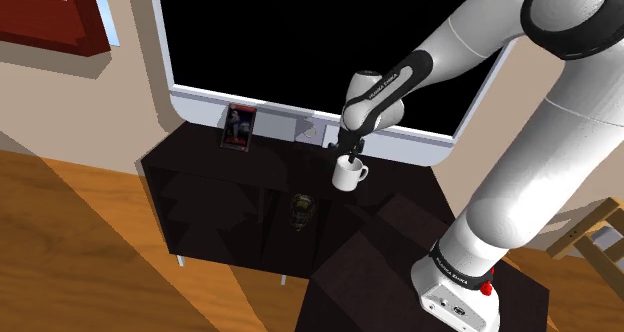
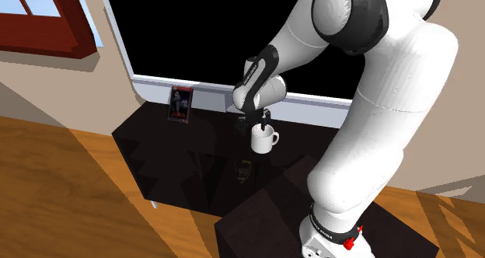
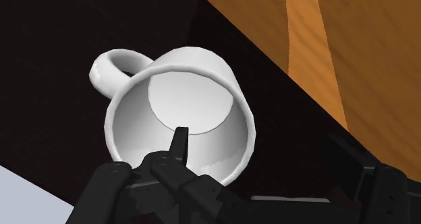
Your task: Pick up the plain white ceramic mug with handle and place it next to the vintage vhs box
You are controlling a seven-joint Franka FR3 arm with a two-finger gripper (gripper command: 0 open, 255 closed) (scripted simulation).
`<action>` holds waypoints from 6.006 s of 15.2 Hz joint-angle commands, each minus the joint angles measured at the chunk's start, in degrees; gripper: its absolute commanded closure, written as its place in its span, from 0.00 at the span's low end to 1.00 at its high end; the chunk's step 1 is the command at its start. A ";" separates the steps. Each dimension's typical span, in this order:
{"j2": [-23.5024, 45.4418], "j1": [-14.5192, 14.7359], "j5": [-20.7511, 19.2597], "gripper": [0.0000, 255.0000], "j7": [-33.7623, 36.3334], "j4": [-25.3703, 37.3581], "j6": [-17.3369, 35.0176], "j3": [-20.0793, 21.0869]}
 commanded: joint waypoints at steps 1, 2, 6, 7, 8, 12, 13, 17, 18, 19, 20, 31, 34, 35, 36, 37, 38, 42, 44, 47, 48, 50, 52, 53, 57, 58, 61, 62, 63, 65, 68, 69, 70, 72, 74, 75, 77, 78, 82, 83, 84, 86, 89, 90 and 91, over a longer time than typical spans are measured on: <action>2.36 -0.20 0.22 0.00 -0.48 0.40 2.07 -0.17; 3.23 -0.21 0.41 0.00 -0.61 0.41 2.93 -0.15; 6.78 -0.31 1.25 0.00 -1.21 0.59 6.29 0.06; 7.31 -0.34 1.38 0.00 -1.30 0.63 6.77 0.11; 7.31 -0.34 1.37 0.00 -1.30 0.63 6.77 0.12; 7.31 -0.35 1.37 0.00 -1.30 0.63 6.77 0.12; 7.31 -0.35 1.37 0.00 -1.30 0.63 6.77 0.12; 7.30 -0.34 1.37 1.00 -1.29 0.63 6.75 0.12; 7.30 -0.34 1.37 1.00 -1.29 0.63 6.75 0.12; 7.30 -0.34 1.37 1.00 -1.29 0.63 6.75 0.12; 7.29 -0.34 1.37 1.00 -1.29 0.63 6.75 0.12; 1.31 -0.18 0.03 1.00 -0.40 0.64 0.79 -0.27; -1.10 -0.18 -0.41 1.00 -0.11 0.87 -1.84 -0.32; -1.88 -0.19 -0.54 1.00 -0.03 0.97 -2.72 -0.32; -2.64 -0.20 -0.66 1.00 0.05 1.09 -3.60 -0.32; -3.39 -0.21 -0.77 1.00 0.13 1.23 -4.48 -0.32; -4.13 -0.23 -0.88 1.00 0.19 1.37 -5.36 -0.31; -6.95 -0.27 -1.22 1.00 0.42 2.11 -8.90 -0.25; -8.27 -0.30 -1.35 1.00 0.50 2.56 -10.67 -0.21; -10.14 -0.33 -1.51 1.00 0.61 3.33 -13.32 -0.14; -10.74 -0.34 -1.56 1.00 0.64 3.62 -14.19 -0.12; -11.88 -0.35 -1.63 1.00 0.69 4.23 -15.95 -0.06; -12.96 -0.37 -1.69 1.00 0.73 4.90 -17.69 -0.01; -13.48 -0.37 -1.72 1.00 0.75 5.25 -18.56 0.02; -15.39 -0.39 -1.80 1.00 0.80 6.79 -22.00 0.13; -15.83 -0.39 -1.81 1.00 0.81 7.20 -22.86 0.16; -17.06 -0.39 -1.84 1.00 0.84 8.52 -25.40 0.24; -17.44 -0.39 -1.84 1.00 0.84 8.99 -26.24 0.27; -17.80 -0.39 -1.85 1.00 0.84 9.46 -27.08 0.30; -18.48 -0.39 -1.85 1.00 0.85 10.45 -28.75 0.36; -19.33 -0.38 -1.85 1.00 0.85 11.91 -31.06 0.43; -17.68 0.14 -1.49 1.00 1.76 13.47 -30.99 1.07; -16.01 0.63 -1.18 1.00 2.66 15.09 -30.97 1.69; -12.63 1.56 -0.68 1.00 4.43 18.50 -31.06 2.86; -9.20 2.41 -0.33 1.00 6.16 22.16 -31.33 3.96; -7.46 2.82 -0.22 1.00 7.01 24.08 -31.53 4.47; -3.95 3.62 -0.09 1.00 8.69 28.12 -32.09 5.43; -2.16 4.01 -0.08 1.00 9.52 30.24 -32.44 5.88; 5.19 5.61 -0.30 1.00 12.70 39.46 -34.37 7.41; 7.10 6.02 -0.41 1.00 13.46 41.97 -34.99 7.73; 9.05 6.45 -0.54 1.00 14.20 44.58 -35.67 8.02; 13.06 7.34 -0.83 1.00 15.62 50.11 -37.23 8.53; 19.49 8.74 -1.34 1.00 17.58 59.40 -40.14 9.12; 21.79 9.23 -1.52 1.00 18.18 62.83 -41.29 9.28; 24.19 9.74 -1.70 1.00 18.76 66.48 -42.56 9.41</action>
